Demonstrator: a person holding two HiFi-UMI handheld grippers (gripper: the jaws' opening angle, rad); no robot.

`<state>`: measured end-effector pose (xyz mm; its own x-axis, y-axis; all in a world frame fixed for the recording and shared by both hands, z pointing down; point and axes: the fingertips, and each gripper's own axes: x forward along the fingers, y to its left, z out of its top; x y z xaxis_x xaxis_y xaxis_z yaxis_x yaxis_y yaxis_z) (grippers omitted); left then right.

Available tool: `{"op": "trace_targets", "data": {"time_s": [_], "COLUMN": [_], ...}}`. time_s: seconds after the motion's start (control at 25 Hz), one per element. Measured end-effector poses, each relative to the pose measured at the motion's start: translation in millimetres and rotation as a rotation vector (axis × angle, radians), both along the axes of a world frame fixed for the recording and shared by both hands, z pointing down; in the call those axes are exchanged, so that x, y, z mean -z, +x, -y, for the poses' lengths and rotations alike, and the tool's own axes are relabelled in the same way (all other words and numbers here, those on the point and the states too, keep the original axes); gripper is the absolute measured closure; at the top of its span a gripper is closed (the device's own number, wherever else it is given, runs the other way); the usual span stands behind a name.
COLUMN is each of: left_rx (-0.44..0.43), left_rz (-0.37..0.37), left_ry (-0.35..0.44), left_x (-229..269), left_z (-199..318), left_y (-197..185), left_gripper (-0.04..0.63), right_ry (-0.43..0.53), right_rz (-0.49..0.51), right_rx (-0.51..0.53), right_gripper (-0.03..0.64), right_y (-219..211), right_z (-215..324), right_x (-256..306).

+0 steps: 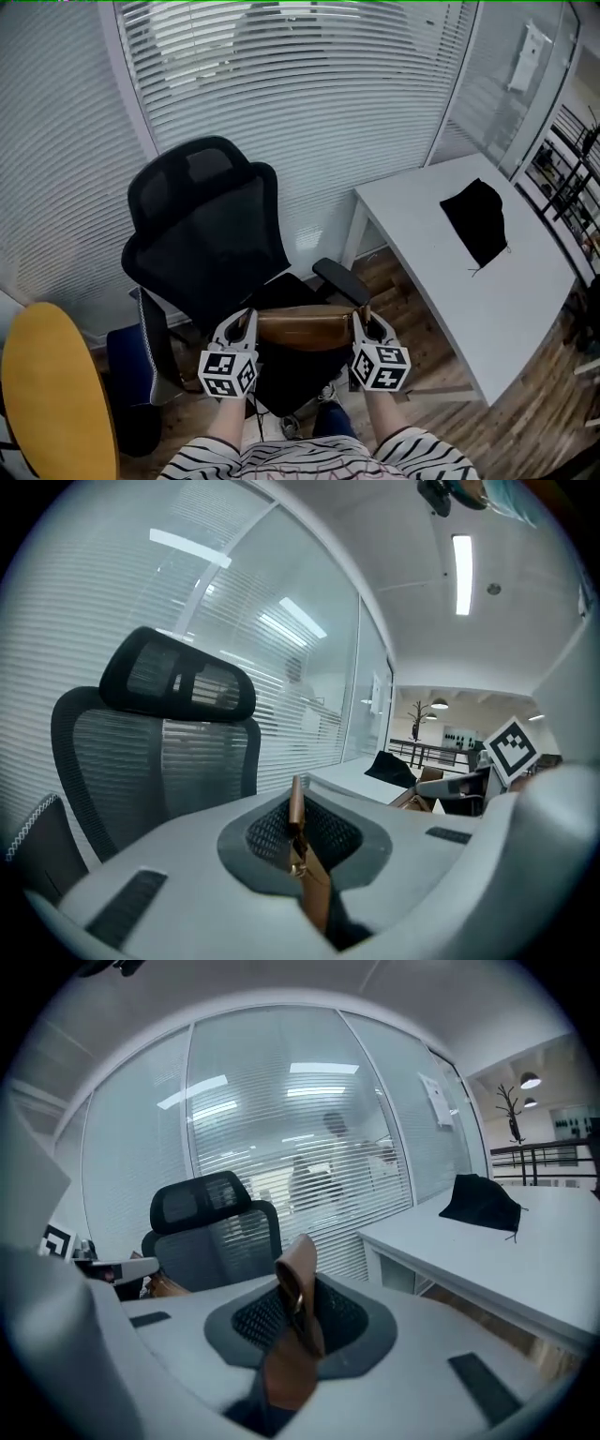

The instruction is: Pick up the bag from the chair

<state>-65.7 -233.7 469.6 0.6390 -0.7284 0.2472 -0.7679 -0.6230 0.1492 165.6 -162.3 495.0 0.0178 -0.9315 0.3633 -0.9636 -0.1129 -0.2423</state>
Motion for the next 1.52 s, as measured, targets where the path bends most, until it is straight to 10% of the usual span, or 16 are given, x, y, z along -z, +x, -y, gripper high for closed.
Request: {"op": "trace_targets", "data": {"time_s": [1.52], "left_rx": [-0.017], "left_rz": [-0.053], "left_ry": [0.122], "left_x": [69], "left_z": [-37], "left_y": [-45], "left_gripper": [0.568], "right_ry": [0.096], "right_rz": [-0.029], "right_rx": [-0.010], "right_gripper": [0.528], "right_y": [-48], "right_z": [-37], "right_x": [60]}}
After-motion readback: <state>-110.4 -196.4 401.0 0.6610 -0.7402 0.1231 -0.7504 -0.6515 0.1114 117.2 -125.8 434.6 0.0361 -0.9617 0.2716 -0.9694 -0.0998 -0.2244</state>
